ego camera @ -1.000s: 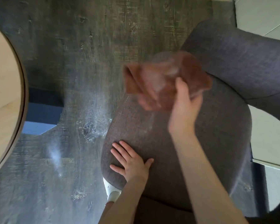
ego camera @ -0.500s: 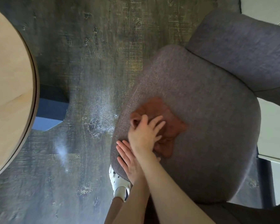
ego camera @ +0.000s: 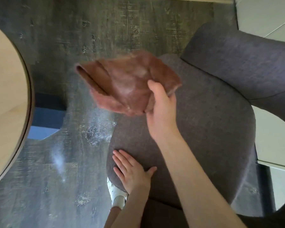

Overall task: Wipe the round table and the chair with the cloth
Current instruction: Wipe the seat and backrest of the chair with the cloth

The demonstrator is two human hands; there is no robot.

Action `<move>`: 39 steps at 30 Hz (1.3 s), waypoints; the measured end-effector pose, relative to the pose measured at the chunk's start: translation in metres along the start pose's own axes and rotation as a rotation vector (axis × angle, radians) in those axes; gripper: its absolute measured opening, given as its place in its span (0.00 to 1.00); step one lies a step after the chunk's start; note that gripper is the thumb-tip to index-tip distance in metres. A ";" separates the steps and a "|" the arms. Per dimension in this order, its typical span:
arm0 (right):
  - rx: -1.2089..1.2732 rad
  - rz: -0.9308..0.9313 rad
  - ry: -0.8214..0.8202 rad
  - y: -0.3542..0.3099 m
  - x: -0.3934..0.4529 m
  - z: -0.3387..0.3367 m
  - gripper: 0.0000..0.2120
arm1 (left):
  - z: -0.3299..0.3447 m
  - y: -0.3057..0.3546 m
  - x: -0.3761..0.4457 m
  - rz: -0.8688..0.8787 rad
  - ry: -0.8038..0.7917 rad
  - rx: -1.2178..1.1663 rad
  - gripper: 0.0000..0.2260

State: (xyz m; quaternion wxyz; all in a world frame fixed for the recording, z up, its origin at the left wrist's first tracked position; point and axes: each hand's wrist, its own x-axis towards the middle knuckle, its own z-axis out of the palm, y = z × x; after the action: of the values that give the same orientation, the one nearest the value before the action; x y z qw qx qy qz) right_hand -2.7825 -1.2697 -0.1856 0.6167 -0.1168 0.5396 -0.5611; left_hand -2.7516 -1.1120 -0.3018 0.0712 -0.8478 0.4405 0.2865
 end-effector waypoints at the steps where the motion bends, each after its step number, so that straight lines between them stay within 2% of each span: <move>1: -0.130 -0.095 0.072 -0.017 0.003 -0.020 0.10 | -0.005 0.003 -0.003 -0.017 -0.127 -0.026 0.57; 2: -0.276 -0.175 0.153 -0.031 0.008 -0.043 0.11 | -0.007 0.004 -0.002 -0.006 -0.179 -0.063 0.59; 3: -0.414 -0.231 0.225 -0.041 0.011 -0.063 0.13 | -0.006 0.004 -0.002 -0.010 -0.166 -0.071 0.59; 6: -0.821 -0.304 0.377 -0.040 0.031 -0.109 0.23 | -0.007 0.006 0.001 -0.018 -0.210 -0.039 0.58; 8: -1.158 -0.222 0.362 -0.021 0.049 -0.128 0.30 | -0.008 0.007 0.002 -0.018 -0.229 -0.032 0.57; 10: -1.488 -0.030 0.282 0.001 0.058 -0.132 0.28 | -0.009 0.009 0.001 -0.027 -0.242 -0.045 0.58; 12: -1.635 0.047 0.143 0.022 0.060 -0.123 0.24 | -0.008 0.009 0.002 -0.050 -0.254 -0.055 0.59; 17: -1.651 0.043 -0.054 0.056 0.043 -0.080 0.22 | -0.006 0.009 -0.001 -0.047 -0.201 -0.043 0.59; 20: -1.573 0.020 -0.266 0.082 0.020 -0.038 0.20 | 0.017 -0.004 -0.001 0.034 0.105 0.044 0.49; 22: -1.241 0.119 -0.359 0.089 0.008 -0.006 0.18 | 0.038 -0.010 0.012 -0.029 0.000 0.180 0.47; 24: -0.613 0.329 -0.263 0.083 0.004 0.019 0.15 | 0.072 -0.030 0.021 0.018 0.001 0.191 0.47; 26: -0.079 0.490 -0.115 0.069 0.008 0.026 0.14 | 0.050 -0.029 0.007 0.007 -0.001 0.173 0.37; 27: 0.054 0.491 -0.078 0.061 0.009 0.021 0.16 | 0.025 -0.018 0.003 -0.051 -0.060 0.156 0.33; 28: 0.124 0.449 -0.061 0.051 0.011 0.014 0.18 | 0.009 -0.008 0.002 -0.059 -0.046 0.120 0.34; 30: 0.199 0.274 -0.004 0.023 0.014 -0.010 0.21 | 0.002 0.006 0.001 -0.024 -0.162 0.052 0.45; 31: 0.208 0.150 0.044 0.004 0.015 -0.027 0.20 | -0.004 0.008 0.002 -0.040 -0.253 0.038 0.52; 33: 0.108 -0.092 0.194 -0.037 0.009 -0.065 0.14 | -0.009 0.007 0.003 -0.048 -0.260 0.048 0.58; 34: -0.025 -0.190 0.275 -0.054 0.003 -0.081 0.10 | -0.009 0.006 0.003 -0.049 -0.266 0.033 0.58; 36: -0.466 -0.269 0.404 -0.068 -0.002 -0.117 0.06 | -0.008 0.008 0.003 -0.043 -0.269 0.014 0.59; 37: -0.710 -0.256 0.437 -0.067 -0.003 -0.131 0.06 | -0.008 0.009 0.003 -0.030 -0.270 0.009 0.59; 39: -1.107 -0.165 0.432 -0.048 0.000 -0.155 0.21 | -0.007 0.008 0.004 -0.029 -0.268 -0.032 0.58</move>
State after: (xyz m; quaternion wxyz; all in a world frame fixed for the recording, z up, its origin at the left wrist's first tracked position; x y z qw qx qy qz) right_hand -2.9330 -1.2144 -0.2099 0.2948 -0.3457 0.8540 -0.2536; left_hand -2.7533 -1.1225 -0.2969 0.1203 -0.8093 0.4100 0.4030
